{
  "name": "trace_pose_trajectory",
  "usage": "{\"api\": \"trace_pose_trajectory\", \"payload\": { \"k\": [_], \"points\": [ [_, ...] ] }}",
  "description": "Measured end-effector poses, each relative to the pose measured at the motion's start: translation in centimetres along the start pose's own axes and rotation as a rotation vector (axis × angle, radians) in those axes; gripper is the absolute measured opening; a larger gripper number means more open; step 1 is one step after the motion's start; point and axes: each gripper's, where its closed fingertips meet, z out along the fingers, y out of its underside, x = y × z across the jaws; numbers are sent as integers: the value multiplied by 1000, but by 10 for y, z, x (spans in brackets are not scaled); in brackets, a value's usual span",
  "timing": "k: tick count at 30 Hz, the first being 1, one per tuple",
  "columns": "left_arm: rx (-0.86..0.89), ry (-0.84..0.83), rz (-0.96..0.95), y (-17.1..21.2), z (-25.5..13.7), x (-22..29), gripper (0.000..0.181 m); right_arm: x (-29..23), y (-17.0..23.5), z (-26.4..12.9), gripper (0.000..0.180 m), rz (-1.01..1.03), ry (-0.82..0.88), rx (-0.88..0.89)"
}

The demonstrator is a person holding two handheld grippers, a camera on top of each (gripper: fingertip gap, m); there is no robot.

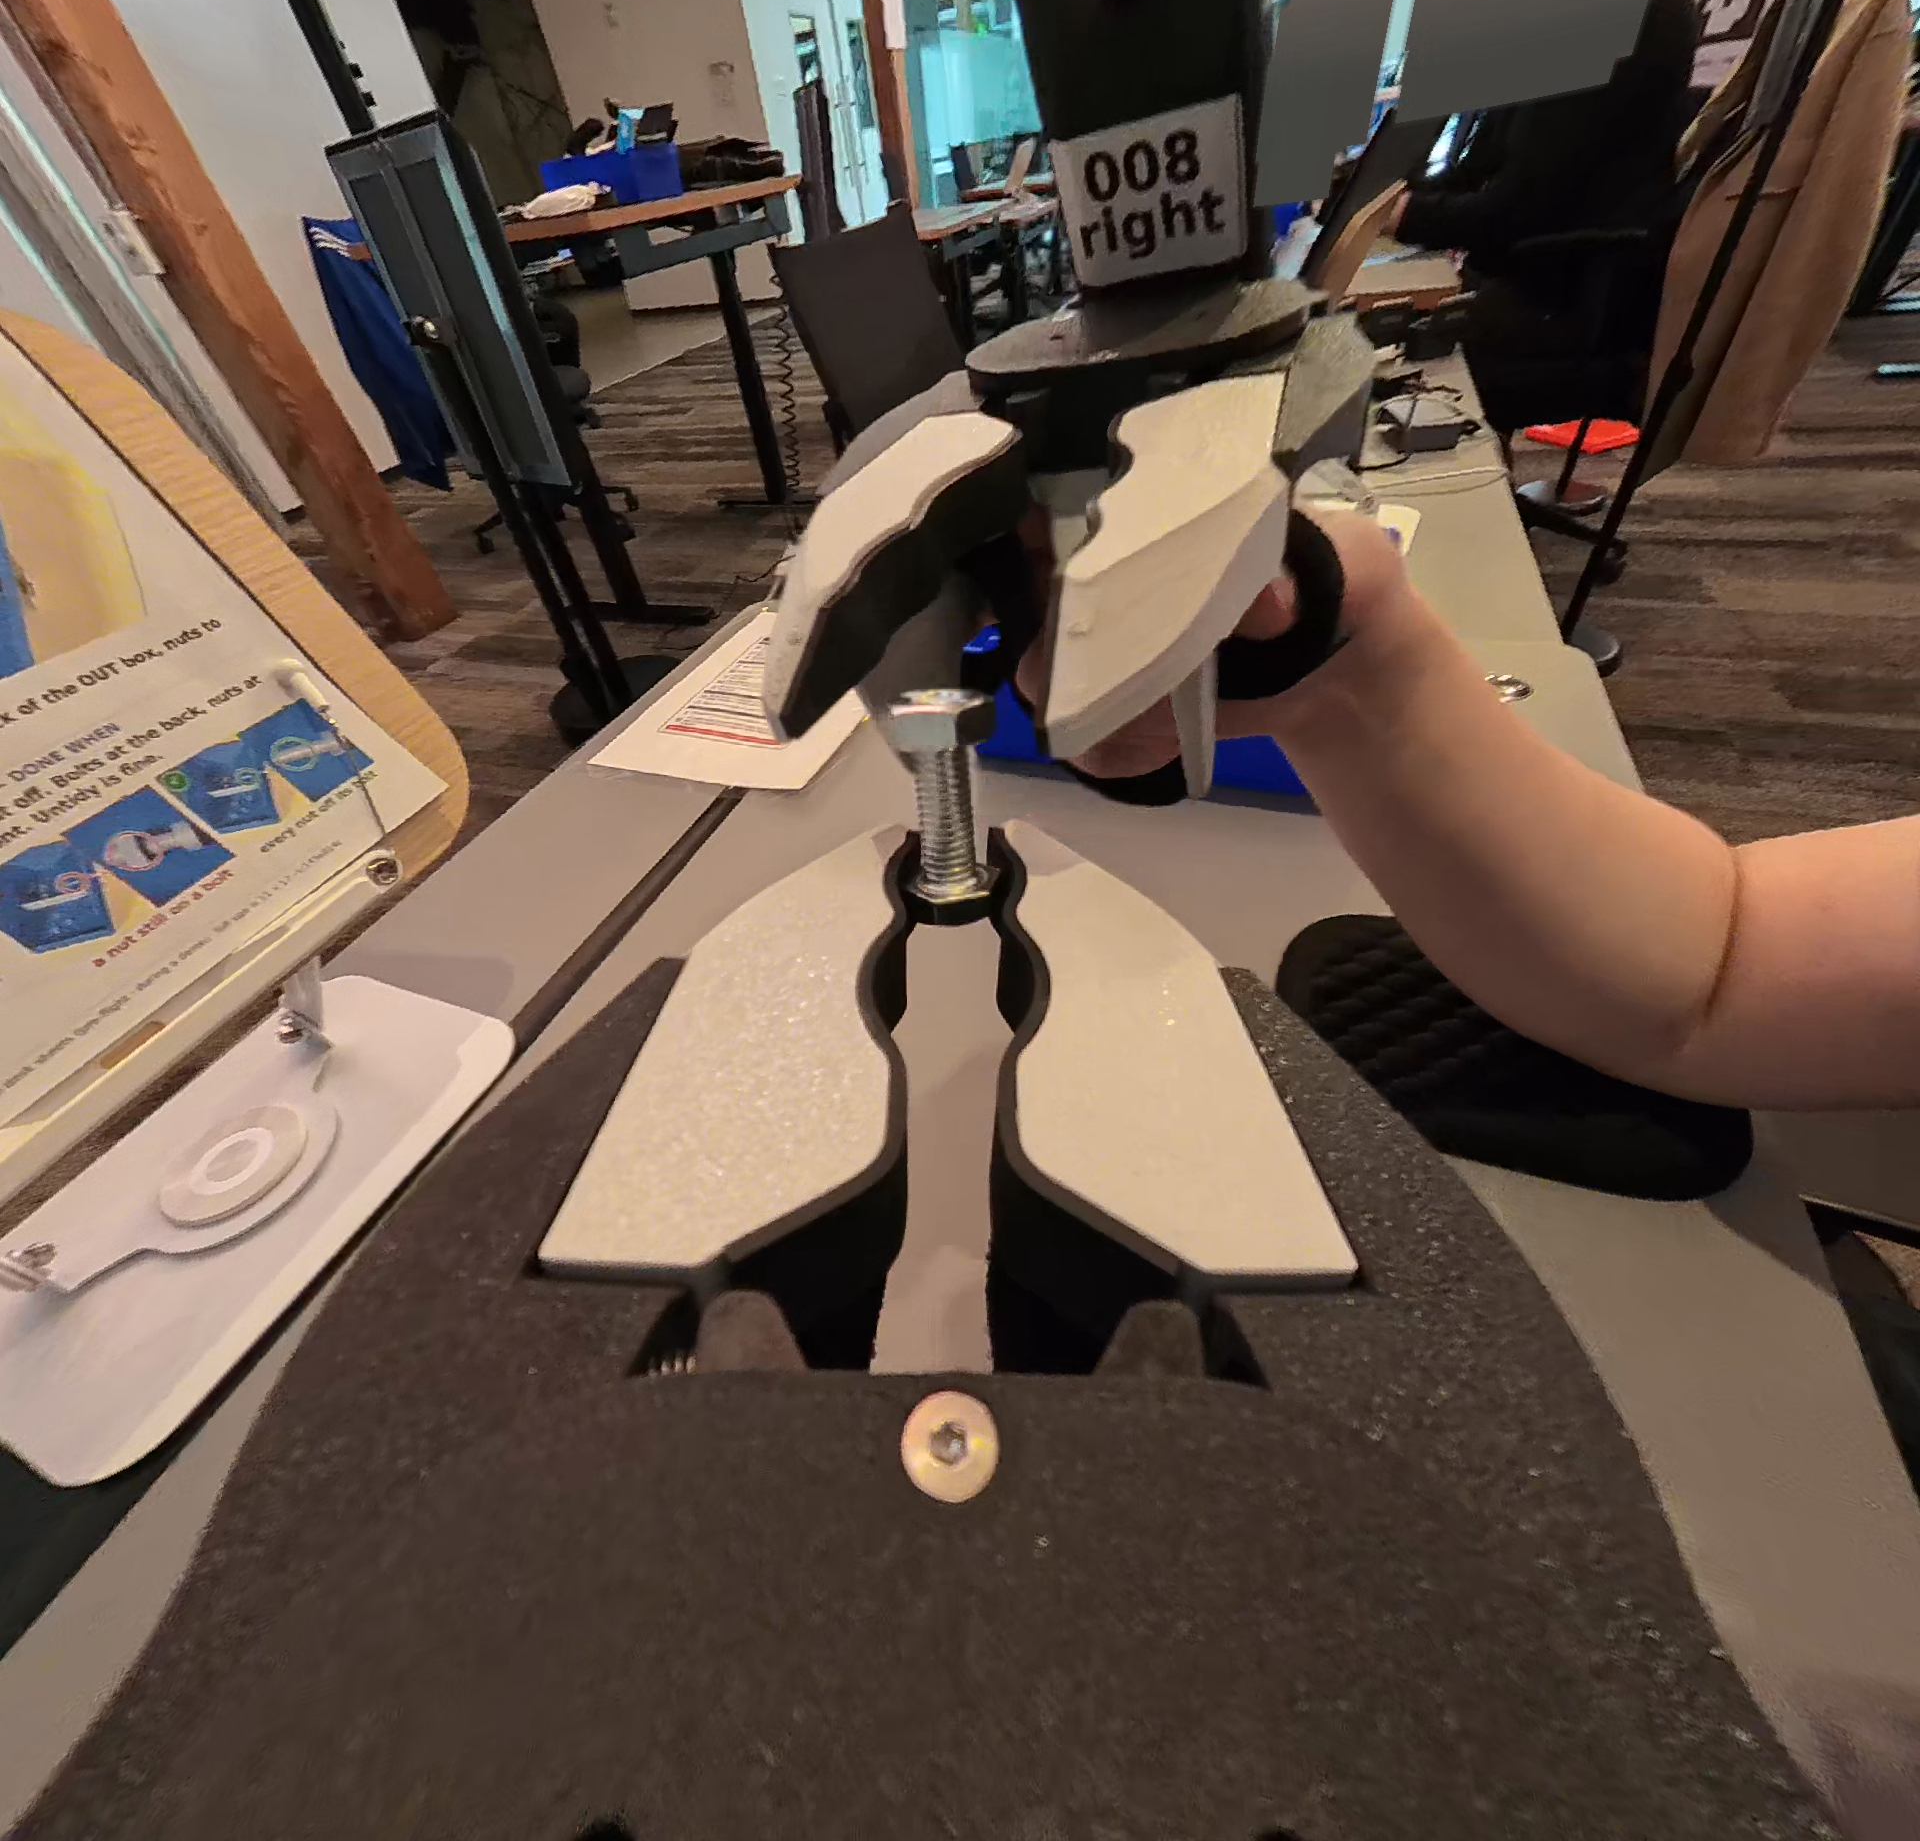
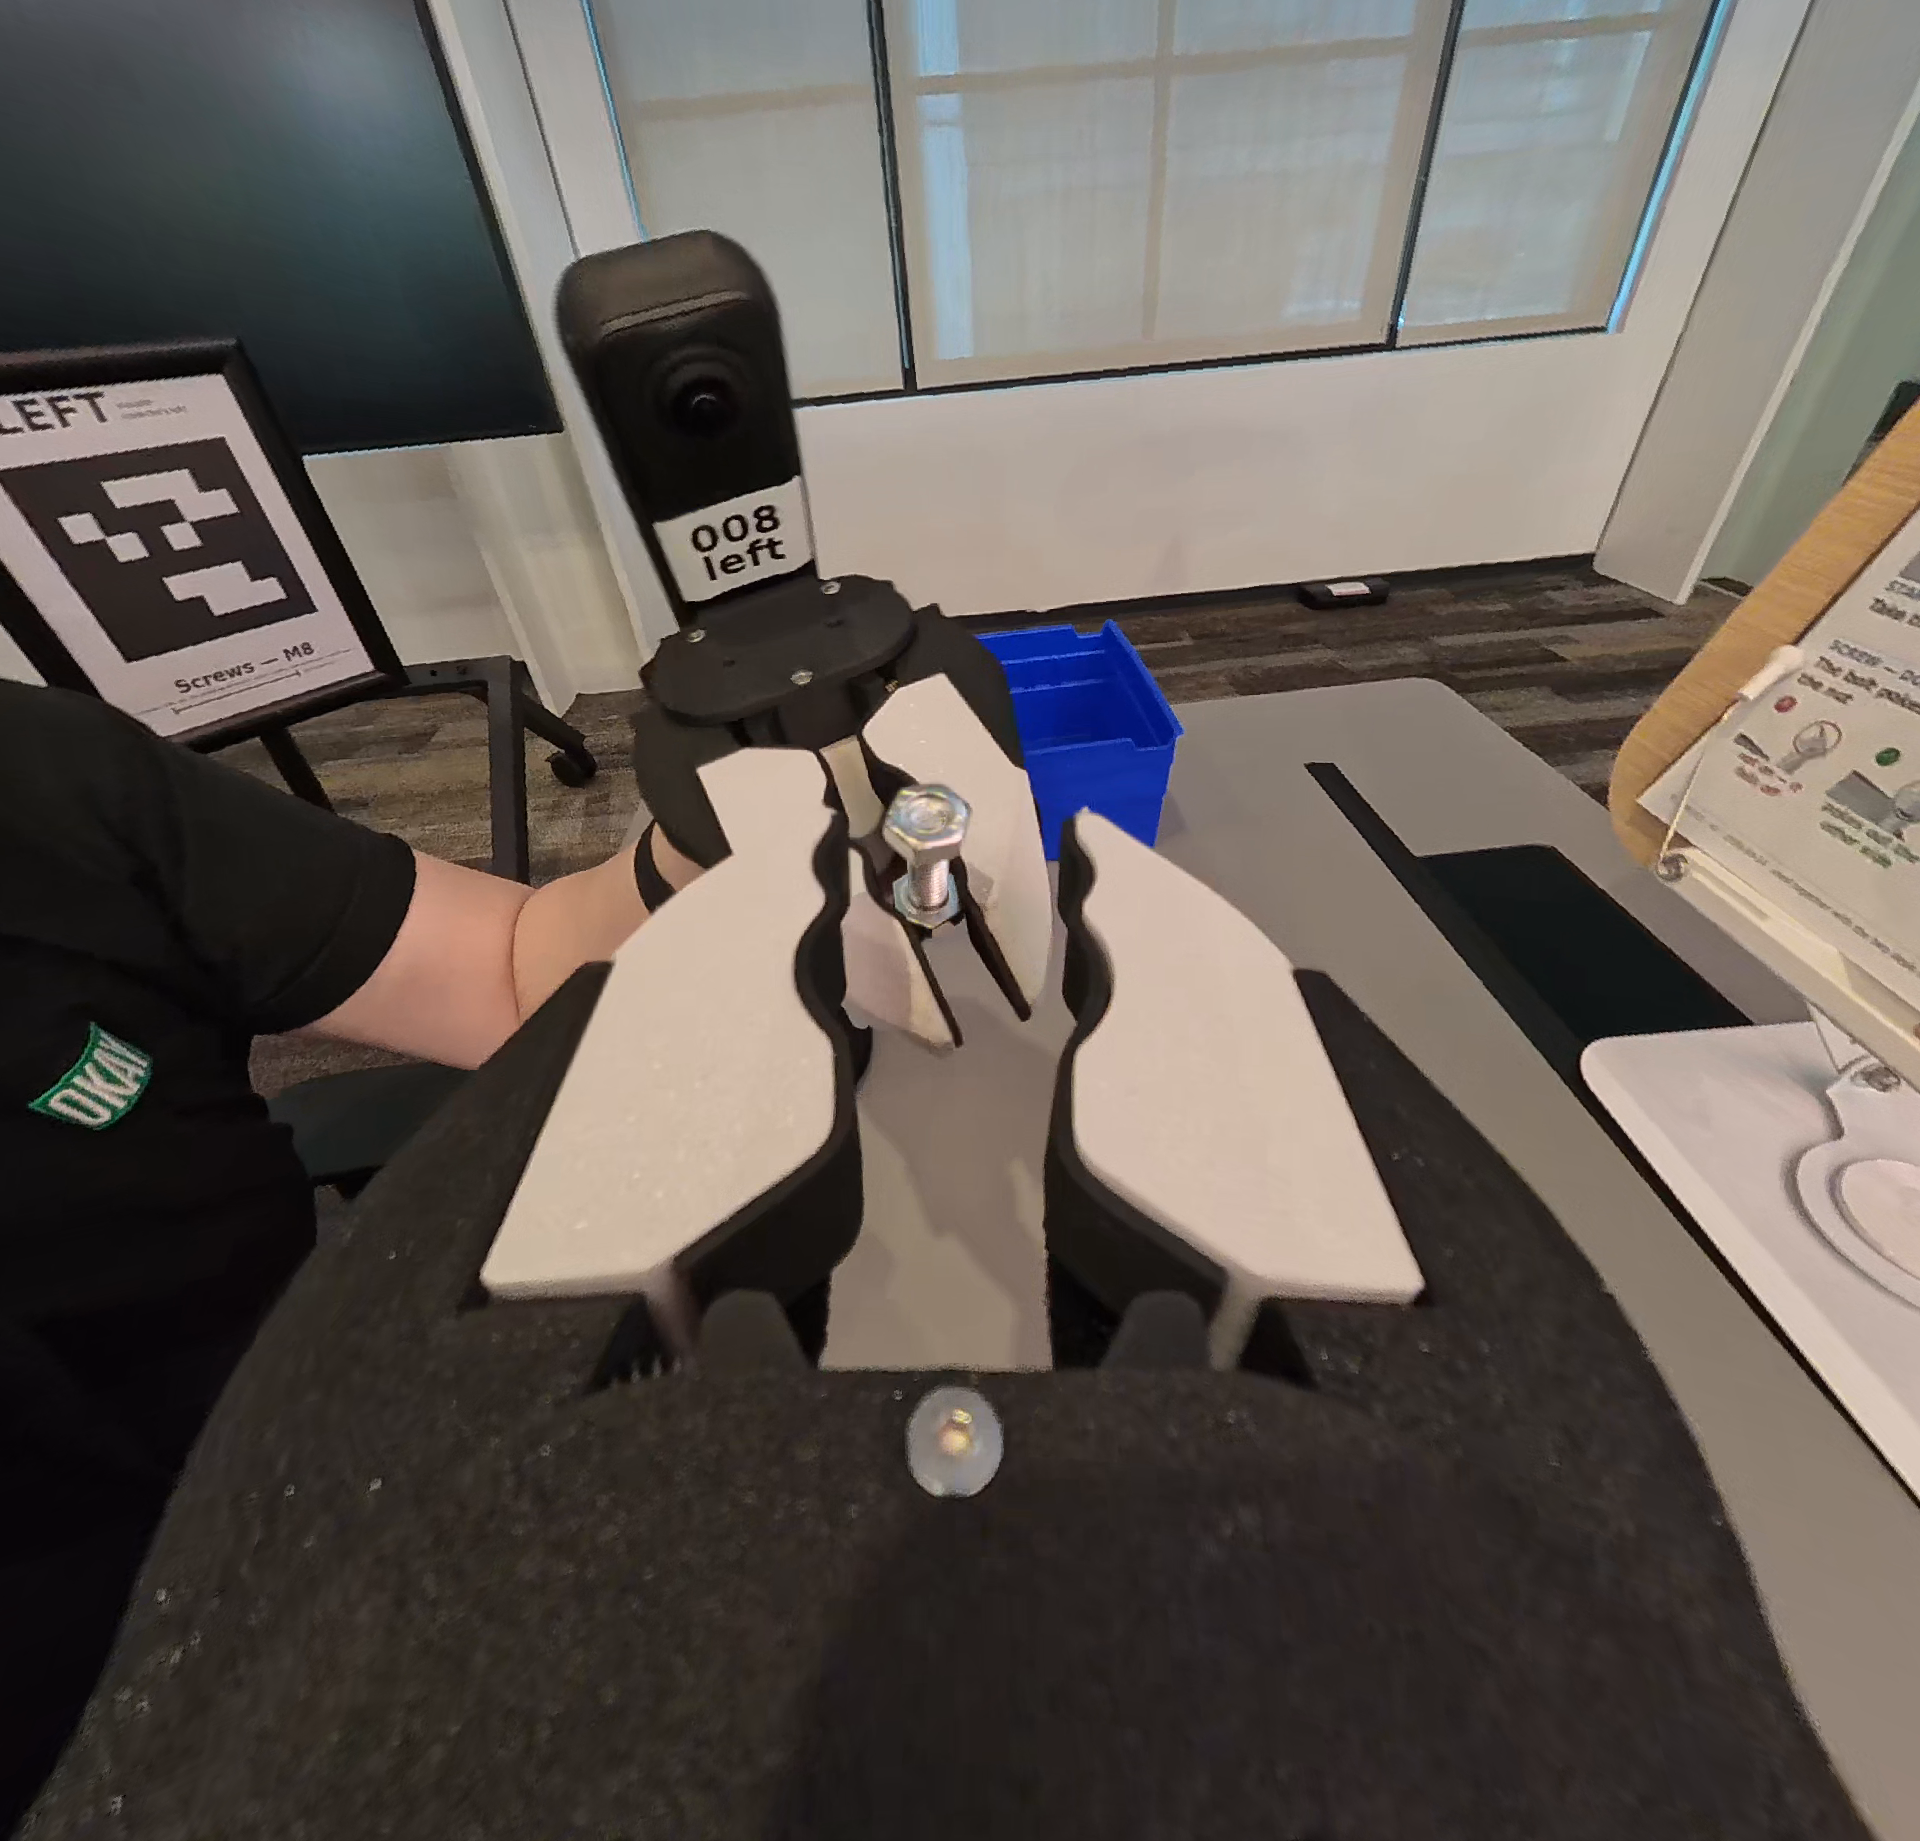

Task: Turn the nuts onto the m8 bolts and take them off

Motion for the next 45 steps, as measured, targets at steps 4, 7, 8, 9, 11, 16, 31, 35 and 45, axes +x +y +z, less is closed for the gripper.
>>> {"api": "trace_pose_trajectory", "payload": {
  "k": [4, 7, 8, 9, 11, 16, 31, 35, 45],
  "points": [
    [-51, -79, 54, 9, 3, -10, 12, 9, 9, -8, 37, 83, 87, -85],
    [-115, -154, 108, 20, 6, -21, 12, 11, 16, -20, 35, 150, 173, -168],
    [-130, -172, 121, 23, 7, -23, 12, 13, 22, -24, 35, 163, 216, -217],
    [-142, -181, 129, 25, 8, -25, 12, 14, 28, -28, 35, 161, 259, -272],
    [-148, -172, 120, 28, 10, -25, 12, 15, 37, -33, 34, 162, 304, -390],
    [-147, -126, 69, 33, 14, -22, 12, 5, 26, -24, 35, 133, 176, -643],
    [-71, 9, -8, 18, 14, 2, 12, 0, 21, -29, 36, 67, 226, -1031],
    [-65, 19, -15, 17, 13, 3, 12, 0, 17, -21, 33, 126, 197, -996],
    [-53, 23, -5, 14, 10, 4, 12, -3, 20, -13, 14, 181, 133, -965]
  ]
}}
